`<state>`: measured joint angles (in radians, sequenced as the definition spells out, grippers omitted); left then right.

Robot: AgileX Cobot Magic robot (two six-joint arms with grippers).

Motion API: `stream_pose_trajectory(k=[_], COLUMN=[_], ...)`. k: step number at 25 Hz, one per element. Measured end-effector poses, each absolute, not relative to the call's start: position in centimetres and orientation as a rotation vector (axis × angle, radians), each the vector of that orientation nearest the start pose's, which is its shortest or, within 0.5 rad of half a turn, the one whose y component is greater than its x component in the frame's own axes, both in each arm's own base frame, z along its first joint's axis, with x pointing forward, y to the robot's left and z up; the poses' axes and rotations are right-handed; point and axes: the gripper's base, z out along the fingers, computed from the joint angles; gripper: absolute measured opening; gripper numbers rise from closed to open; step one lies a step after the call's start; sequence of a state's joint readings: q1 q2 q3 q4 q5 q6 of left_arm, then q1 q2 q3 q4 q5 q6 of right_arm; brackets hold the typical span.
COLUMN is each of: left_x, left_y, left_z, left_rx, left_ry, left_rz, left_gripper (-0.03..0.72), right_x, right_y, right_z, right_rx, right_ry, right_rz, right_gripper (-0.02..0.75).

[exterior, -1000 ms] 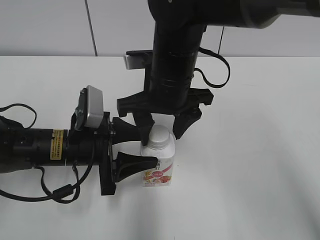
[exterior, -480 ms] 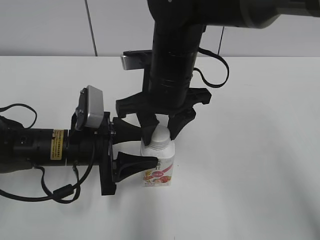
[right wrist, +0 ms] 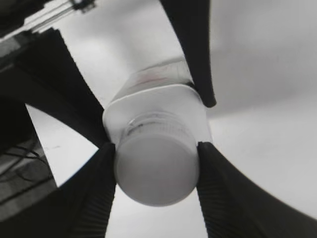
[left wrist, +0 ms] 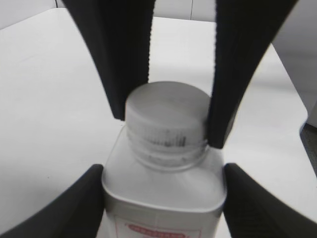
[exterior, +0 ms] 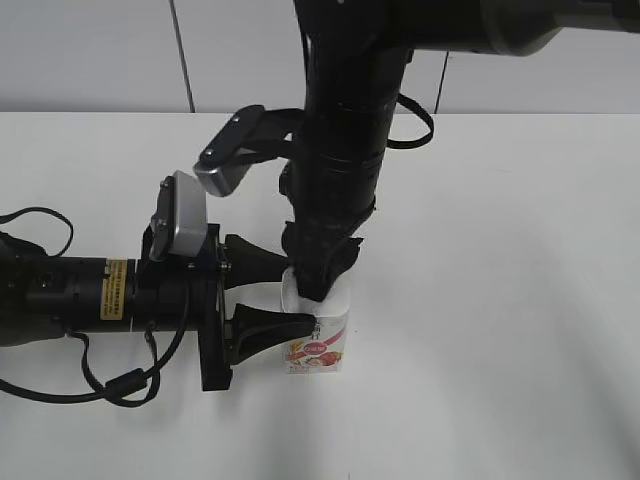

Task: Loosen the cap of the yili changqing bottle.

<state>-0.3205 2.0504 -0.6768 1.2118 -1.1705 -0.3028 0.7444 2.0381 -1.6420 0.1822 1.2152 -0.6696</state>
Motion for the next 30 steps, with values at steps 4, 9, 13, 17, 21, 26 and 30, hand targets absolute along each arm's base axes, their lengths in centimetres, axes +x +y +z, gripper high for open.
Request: stream_pose_trajectory(k=[4,9,13,17,21,26,30], left_x=[25.4,25.4,25.5,25.5,25.5,25.5,25.5], left_y=[-16.7,-16.7,-16.7,-16.7,-16.7,-16.7,-16.7], left_z=[9.5,9.5,9.5,9.5,9.5,9.5,9.5], left_rx=[1.290,1.290,1.286,1.286,1.286,1.286,1.286], left_ry=[1.509,1.509,1.512,1.512,1.512,1.512,1.512], left_rz=[-0.991,-0.991,-0.991,-0.991,-0.991,-0.991,-0.991], left_gripper=[0.439,0.439,0.439,0.439,0.439,0.439,0.439], right_x=[29.3,29.4,29.8,30.3,30.6,31.1,31.6], right_y=[29.0,29.1,29.5,30.0,30.2,29.7,29.1], right_z=[21.3,21.6,22.7,24.3,25.1,25.0,25.0], right_rx=[-2.190,-2.279,-2.270,-2.227,-2.133,-1.931,-1.640], right_ry=[2.151,2.030,1.992,1.952,2.017,2.237,2.461], right_rz=[0.257,0.245,0.233,0.220,0.218,0.132,0.043], right_gripper=[0.396,0.396,0.396,0.395,0.395,0.395,0.395])
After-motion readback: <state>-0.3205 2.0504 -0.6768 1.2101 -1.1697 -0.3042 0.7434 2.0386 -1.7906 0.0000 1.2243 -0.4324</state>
